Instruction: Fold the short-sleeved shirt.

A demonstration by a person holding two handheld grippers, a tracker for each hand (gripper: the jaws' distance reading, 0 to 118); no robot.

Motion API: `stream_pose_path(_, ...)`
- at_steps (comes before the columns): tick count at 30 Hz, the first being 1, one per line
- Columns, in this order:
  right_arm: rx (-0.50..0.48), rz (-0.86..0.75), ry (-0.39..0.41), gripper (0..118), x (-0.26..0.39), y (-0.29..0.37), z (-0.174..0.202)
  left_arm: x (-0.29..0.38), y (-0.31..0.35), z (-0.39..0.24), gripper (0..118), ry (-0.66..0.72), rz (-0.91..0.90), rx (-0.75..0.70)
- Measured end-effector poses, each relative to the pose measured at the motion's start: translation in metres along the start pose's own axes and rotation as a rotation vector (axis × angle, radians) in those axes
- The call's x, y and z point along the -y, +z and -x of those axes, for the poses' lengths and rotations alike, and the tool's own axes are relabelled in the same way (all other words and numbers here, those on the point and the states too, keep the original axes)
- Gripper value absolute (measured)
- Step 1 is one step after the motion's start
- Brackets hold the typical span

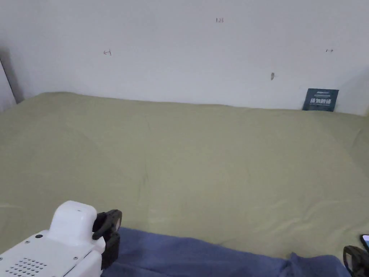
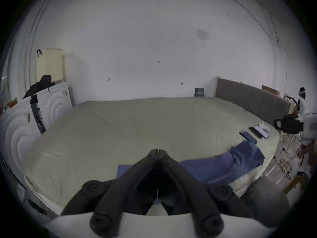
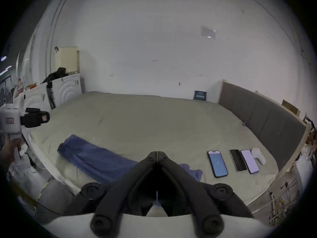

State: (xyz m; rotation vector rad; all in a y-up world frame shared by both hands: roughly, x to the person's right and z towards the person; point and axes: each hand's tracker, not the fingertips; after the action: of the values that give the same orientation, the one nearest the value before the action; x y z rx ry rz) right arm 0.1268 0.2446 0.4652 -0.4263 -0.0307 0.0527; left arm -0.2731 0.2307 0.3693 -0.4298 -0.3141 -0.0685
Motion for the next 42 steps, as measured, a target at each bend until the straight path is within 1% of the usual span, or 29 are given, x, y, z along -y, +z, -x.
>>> stream_pose_path(3,-0.021,0.015,0.014,0,-0.003,-0.002,0.001,0.008,-0.004,0.021,0,0.001,0.032,-0.036)
stream_pose_path(5,-0.034,0.016,0.015,0,-0.004,0.001,-0.002,0.011,-0.012,0.049,0,0.047,0.094,-0.006)
stream_pose_path(6,-0.039,0.018,0.011,0,-0.005,0.001,-0.004,0.014,-0.02,0.072,0,0.115,0.13,0.037)
stream_pose_path(7,-0.04,0.021,0.007,0,-0.005,0.0,-0.005,0.02,-0.03,0.095,0,0.219,0.2,0.103)
stream_pose_path(8,-0.04,0.023,0.002,0,-0.005,0.0,-0.007,0.025,-0.043,0.112,8,0.342,0.25,0.165)
stream_pose_path(9,-0.041,0.027,-0.011,0,-0.006,0.0,-0.01,0.034,-0.058,0.136,33,0.474,0.332,0.275)
stream_pose_path(10,-0.054,0.032,-0.025,0,-0.006,0.0,-0.012,0.047,-0.072,0.154,70,0.589,0.387,0.317)
stream_pose_path(11,-0.066,0.031,-0.04,0,-0.005,-0.001,-0.013,0.06,-0.085,0.165,103,0.662,0.439,0.35)
stream_pose_path(12,-0.078,0.028,-0.048,0,-0.005,-0.001,-0.014,0.071,-0.097,0.174,105,0.692,0.464,0.35)
stream_pose_path(13,-0.079,0.028,-0.05,0,-0.007,-0.002,-0.018,0.08,-0.104,0.18,105,0.724,0.454,0.344)
stream_pose_path(14,-0.08,0.03,-0.05,0,-0.007,-0.002,-0.018,0.089,-0.11,0.186,105,0.746,0.493,0.383)
stream_pose_path(15,-0.079,0.035,-0.042,0,-0.007,-0.002,-0.017,0.097,-0.117,0.188,105,0.756,0.524,0.378)
stream_pose_path(18,-0.087,0.055,-0.016,0,-0.006,-0.003,-0.016,0.115,-0.131,0.183,105,0.779,0.558,0.312)
stream_pose_path(20,-0.084,0.064,-0.005,0,-0.005,-0.003,-0.015,0.122,-0.132,0.183,105,0.831,0.527,0.364)
stream_pose_path(21,-0.086,0.068,-0.003,0,-0.004,-0.003,-0.014,0.12,-0.132,0.183,105,0.878,0.476,0.38)
stream_pose_path(23,-0.093,0.078,-0.012,0,-0.001,-0.005,-0.014,0.126,-0.134,0.184,103,0.994,0.461,0.396)
stream_pose_path(24,-0.106,0.083,-0.026,0,0.001,-0.006,-0.013,0.13,-0.135,0.187,97,1.053,0.45,0.398)
stream_pose_path(25,-0.117,0.083,-0.043,0,0.003,-0.007,-0.013,0.133,-0.136,0.186,78,1.094,0.426,0.425)
stream_pose_path(26,-0.13,0.087,-0.057,0,0.004,-0.009,-0.013,0.135,-0.137,0.183,19,1.112,0.424,0.434)
stream_pose_path(27,-0.14,0.091,-0.071,0,0.006,-0.01,-0.012,0.137,-0.138,0.18,9,1.09,0.442,0.42)
stream_pose_path(28,-0.142,0.095,-0.081,0,0.008,-0.011,-0.012,0.14,-0.143,0.172,10,1.062,0.499,0.364)
stream_pose_path(29,-0.145,0.103,-0.086,0,0.01,-0.012,-0.012,0.143,-0.145,0.165,10,0.999,0.542,0.293)
stream_pose_path(30,-0.147,0.112,-0.088,0,0.011,-0.012,-0.013,0.147,-0.145,0.163,10,0.988,0.546,0.292)
stream_pose_path(31,-0.144,0.119,-0.088,0,0.012,-0.012,-0.013,0.144,-0.141,0.164,10,1.047,0.455,0.354)
stream_pose_path(33,-0.14,0.125,-0.086,0,0.01,-0.006,-0.016,0.136,-0.136,0.161,10,1.055,0.459,0.309)
stream_pose_path(35,-0.137,0.122,-0.08,0,0.008,0.0,-0.021,0.118,-0.124,0.16,10,0.951,0.42,0.257)
stream_pose_path(38,-0.112,0.111,-0.084,0,0.008,0.007,-0.03,0.08,-0.109,0.144,10,0.841,0.351,0.324)
stream_pose_path(40,-0.101,0.105,-0.095,0,0.009,0.01,-0.037,0.049,-0.101,0.121,10,0.695,0.316,0.383)
stream_pose_path(42,-0.094,0.101,-0.102,0,0.006,0.013,-0.039,0.023,-0.099,0.091,10,0.584,0.318,0.442)
